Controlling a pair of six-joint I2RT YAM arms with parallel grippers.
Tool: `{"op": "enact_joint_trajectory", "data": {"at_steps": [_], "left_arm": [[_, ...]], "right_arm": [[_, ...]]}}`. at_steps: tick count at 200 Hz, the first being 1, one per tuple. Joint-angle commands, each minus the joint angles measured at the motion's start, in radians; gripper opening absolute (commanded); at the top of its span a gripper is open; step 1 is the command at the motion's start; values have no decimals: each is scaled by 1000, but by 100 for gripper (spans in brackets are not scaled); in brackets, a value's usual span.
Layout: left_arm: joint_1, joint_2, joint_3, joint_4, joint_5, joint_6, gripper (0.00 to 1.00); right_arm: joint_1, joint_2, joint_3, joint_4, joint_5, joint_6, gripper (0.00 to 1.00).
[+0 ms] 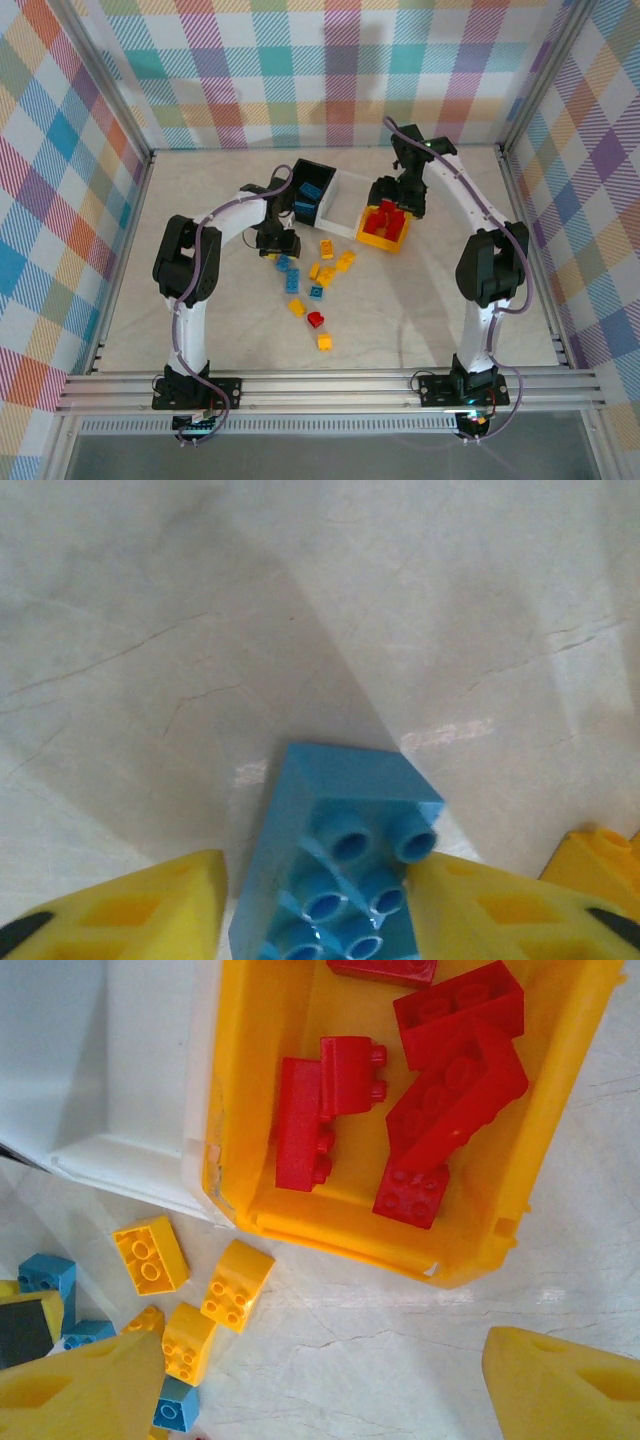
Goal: Sort the legos into containers by color
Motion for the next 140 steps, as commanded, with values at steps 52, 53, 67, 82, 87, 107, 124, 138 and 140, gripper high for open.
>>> {"op": "enact_joint_trajectory", "data": {"at_steps": [52,53,67,82,87,107,124,138,140], "left_arm": [[-6,31,-12,-24,-44,-11,25],[-7,32,-11,-24,-44,-10,25],[-6,33,-14,-31,-48,-9,36],[-6,36,-16,-31,-50,2,54],[-6,37,-19,-30,-50,7,56],[-7,43,-19,-21,-39,19,62],[-6,58,-18,-14,-36,19,62],[-8,73,-13,-13,-34,19,62],[-8,76,-11,-12,-35,19,62]], "right_arm": [[29,-21,-5,7,-17,21,84],[30,-21,-6,7,-17,21,84],[32,-21,-3,7,-20,23,84],[37,-20,-3,7,-19,21,84],[38,-19,-4,6,-20,21,84],[41,-20,-6,2,-18,21,84],[43,-21,-7,1,-20,21,84],[43,-21,-4,-1,-20,21,84],[43,-21,-3,-1,-20,21,84]]}}
